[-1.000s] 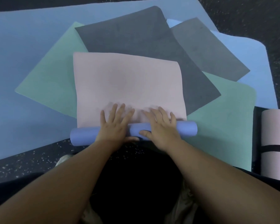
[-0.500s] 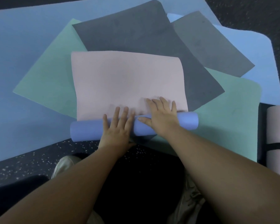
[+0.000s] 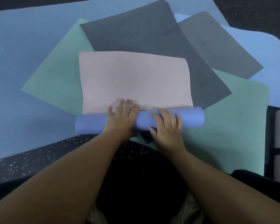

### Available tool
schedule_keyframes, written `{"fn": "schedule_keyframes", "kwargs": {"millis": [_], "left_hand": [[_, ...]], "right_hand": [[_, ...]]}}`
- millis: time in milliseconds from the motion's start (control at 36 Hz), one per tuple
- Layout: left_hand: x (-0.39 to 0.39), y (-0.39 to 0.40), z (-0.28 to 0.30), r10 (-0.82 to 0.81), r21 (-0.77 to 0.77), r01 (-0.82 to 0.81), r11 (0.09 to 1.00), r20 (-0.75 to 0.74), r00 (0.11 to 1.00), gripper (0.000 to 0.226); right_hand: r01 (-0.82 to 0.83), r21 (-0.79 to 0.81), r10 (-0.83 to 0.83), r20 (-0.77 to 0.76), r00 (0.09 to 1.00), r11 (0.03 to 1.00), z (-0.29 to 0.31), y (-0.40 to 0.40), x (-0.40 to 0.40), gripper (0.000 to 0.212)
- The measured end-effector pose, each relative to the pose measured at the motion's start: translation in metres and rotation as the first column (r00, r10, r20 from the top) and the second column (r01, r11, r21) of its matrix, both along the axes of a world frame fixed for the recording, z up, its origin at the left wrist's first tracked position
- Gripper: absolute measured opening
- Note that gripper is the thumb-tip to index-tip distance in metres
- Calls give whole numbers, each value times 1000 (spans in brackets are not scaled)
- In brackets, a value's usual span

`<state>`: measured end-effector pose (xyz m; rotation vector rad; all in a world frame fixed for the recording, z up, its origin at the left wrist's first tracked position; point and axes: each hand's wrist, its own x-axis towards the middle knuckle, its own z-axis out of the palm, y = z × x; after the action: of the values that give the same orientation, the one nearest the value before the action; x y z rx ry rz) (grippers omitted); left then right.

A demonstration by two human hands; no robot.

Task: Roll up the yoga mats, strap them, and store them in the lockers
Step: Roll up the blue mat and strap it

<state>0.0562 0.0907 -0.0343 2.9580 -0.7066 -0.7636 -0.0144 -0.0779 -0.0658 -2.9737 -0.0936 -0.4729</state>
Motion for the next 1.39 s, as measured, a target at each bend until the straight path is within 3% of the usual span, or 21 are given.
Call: {"fn": "schedule_keyframes", "kwargs": {"millis": [83, 222, 333, 444, 528, 750, 1028, 1194, 1278, 1389], "left_hand": [[4, 1, 0, -4, -18, 3, 1000, -17, 1000, 106], [13, 1, 4, -7, -35, 4, 999, -102, 995, 109], [22, 1, 11, -21, -73, 10, 997, -160, 987, 108], [28, 4, 13, -46, -139, 25, 990, -146, 988, 104], [26, 5, 9, -76, -188, 69, 980, -28, 997, 95], [25, 9, 2, -74, -351, 201, 915, 342, 937, 69], [13, 5, -5, -7, -255, 167, 952, 531, 847, 48], [17, -1, -3, 39, -148, 21, 989, 392, 919, 92], [30, -4, 1, 10, -53, 7, 999, 313, 950, 99], [41, -5, -1, 24, -40, -13, 999, 301, 953, 106]], "right_hand": [[-21, -17, 21, -25, 999, 1000, 0, -2, -9, 49], [36, -35, -42, -220, 975, 999, 5, 6, -10, 63], [58, 40, -37, -406, 913, 998, 10, 8, 0, 81], [42, 75, -1, -474, 880, 996, 22, 4, 10, 92], [32, 92, 32, -621, 783, 995, 29, 1, 15, 98], [15, 49, 19, -626, 779, 999, 42, -6, 40, 95], [-7, 28, 23, -652, 758, 1000, 54, -12, 74, 92], [0, 27, 19, -691, 723, 1000, 61, -13, 105, 102], [-30, -5, 18, -682, 731, 1000, 62, -13, 115, 108], [-78, -30, 37, -680, 732, 997, 60, -14, 127, 114]]}}
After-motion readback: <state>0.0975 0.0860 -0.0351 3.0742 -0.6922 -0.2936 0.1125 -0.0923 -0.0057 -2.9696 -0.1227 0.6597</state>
